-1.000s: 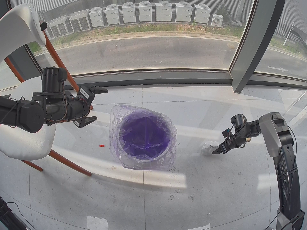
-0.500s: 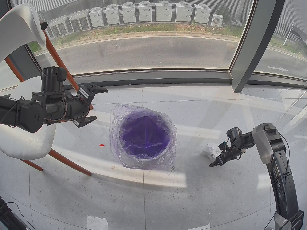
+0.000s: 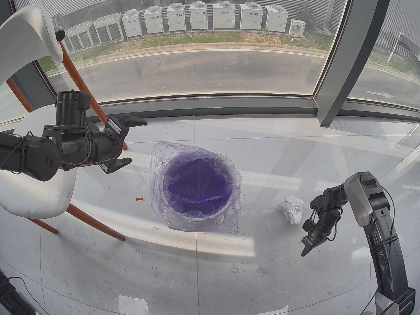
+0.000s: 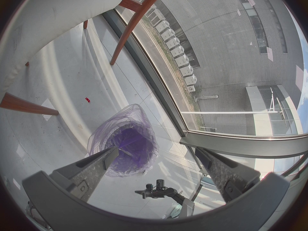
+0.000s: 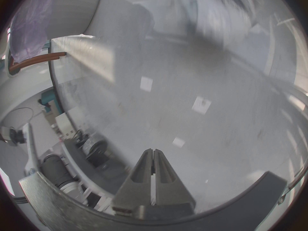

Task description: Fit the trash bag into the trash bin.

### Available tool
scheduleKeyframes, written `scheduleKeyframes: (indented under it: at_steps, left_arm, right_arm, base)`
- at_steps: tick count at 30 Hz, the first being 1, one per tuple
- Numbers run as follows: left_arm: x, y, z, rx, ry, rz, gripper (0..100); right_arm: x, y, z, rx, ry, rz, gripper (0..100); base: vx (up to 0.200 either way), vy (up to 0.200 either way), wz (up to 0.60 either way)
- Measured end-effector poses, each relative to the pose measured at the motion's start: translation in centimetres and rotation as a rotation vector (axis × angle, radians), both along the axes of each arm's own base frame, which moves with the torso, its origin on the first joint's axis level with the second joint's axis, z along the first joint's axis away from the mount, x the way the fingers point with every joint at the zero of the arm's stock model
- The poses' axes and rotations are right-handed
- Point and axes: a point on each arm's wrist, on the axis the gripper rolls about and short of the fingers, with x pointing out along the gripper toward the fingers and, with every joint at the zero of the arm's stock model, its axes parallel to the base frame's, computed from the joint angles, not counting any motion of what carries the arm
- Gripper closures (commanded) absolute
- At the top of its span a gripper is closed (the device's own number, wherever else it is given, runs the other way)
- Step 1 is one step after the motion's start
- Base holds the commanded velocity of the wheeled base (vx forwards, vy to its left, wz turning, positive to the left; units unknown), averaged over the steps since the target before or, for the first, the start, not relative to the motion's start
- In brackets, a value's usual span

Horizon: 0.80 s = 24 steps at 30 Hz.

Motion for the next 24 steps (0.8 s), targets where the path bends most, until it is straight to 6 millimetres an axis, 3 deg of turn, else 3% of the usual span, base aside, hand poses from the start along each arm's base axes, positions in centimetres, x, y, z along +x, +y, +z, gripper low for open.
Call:
scheduleKeyframes:
  at_steps: [6, 7, 12, 19, 24]
  left_arm:
    - [0.0, 0.0, 0.1, -0.002, -0.002, 0.000, 0]
    - [0.0, 0.0, 0.1, -0.003, -0.003, 0.000, 0]
    - [-0.1, 0.0, 0.2, -0.003, -0.006, 0.001, 0]
    - [-0.2, 0.4, 0.3, -0.007, -0.008, 0.012, 0]
    - [-0.3, 0.5, 0.4, -0.009, -0.009, 0.016, 0]
  right_arm:
    - [-2.1, -1.2, 6.2, 0.008, 0.250, -0.026, 100]
    - [-2.3, -1.4, 7.0, 0.012, 0.275, -0.028, 0]
    - [-2.6, -2.0, 9.5, 0.044, 0.286, -0.040, 0]
    - [-1.0, -2.2, 9.5, 0.050, 0.114, -0.068, 0]
    - [-1.5, -1.7, 11.0, 0.034, 0.167, -0.099, 0]
  base:
    - [0.000, 0.000, 0.00]
    - [0.000, 0.000, 0.00]
    - [0.000, 0.000, 0.00]
    - [0.000, 0.000, 0.00]
    - [0.000, 0.000, 0.00]
